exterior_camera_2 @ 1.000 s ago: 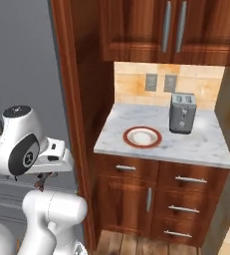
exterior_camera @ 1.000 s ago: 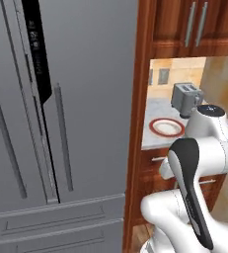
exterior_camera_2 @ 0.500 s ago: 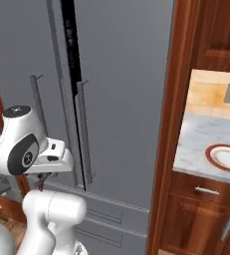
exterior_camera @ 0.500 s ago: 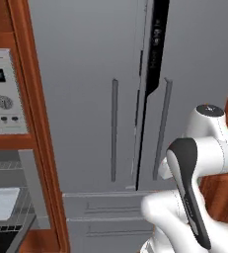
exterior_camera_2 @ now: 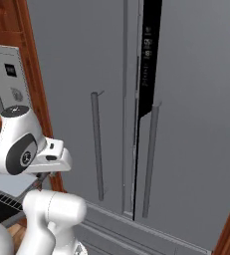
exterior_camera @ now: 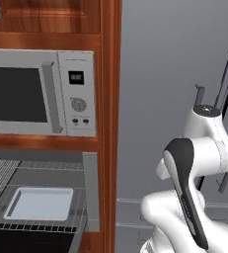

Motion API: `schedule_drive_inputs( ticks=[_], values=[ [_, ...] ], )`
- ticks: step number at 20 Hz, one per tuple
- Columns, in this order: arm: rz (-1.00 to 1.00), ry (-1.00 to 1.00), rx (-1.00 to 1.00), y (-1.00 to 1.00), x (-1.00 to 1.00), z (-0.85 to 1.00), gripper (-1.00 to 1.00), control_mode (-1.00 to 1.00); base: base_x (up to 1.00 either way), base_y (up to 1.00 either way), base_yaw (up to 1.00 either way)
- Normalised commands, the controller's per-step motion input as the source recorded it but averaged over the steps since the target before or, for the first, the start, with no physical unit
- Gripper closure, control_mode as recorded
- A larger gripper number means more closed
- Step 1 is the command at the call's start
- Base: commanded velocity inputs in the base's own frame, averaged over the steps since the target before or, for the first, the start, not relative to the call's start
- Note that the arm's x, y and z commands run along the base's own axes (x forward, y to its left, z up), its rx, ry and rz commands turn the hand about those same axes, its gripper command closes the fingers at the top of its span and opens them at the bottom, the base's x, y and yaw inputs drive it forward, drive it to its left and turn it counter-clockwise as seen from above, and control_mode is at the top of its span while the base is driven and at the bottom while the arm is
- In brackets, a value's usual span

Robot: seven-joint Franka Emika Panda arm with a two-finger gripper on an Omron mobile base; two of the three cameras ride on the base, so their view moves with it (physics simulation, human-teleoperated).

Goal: Place the fish on the bottom rack of the oven.

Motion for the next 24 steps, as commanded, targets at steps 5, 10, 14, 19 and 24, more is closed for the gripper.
schedule_drive_inputs(
  ticks=[5, 10, 14, 19, 24],
  values=[
    [0.00, 0.00, 0.00, 0.00, 0.00, 0.00, 1.00, 1.00, 0.63, 0.29, 0.12],
    [0.00, 0.00, 0.00, 0.00, 0.00, 0.00, 1.00, 1.00, -0.36, 0.99, 0.01],
    [0.00, 0.00, 0.00, 0.00, 0.00, 0.00, 1.00, 1.00, -0.34, 0.93, -0.26],
    [0.00, 0.00, 0.00, 0.00, 0.00, 0.00, 1.00, 1.00, 0.50, 0.83, -0.14],
    [0.00, 0.00, 0.00, 0.00, 0.00, 0.00, 1.00, 1.00, 0.89, 0.68, 0.00]
  ],
)
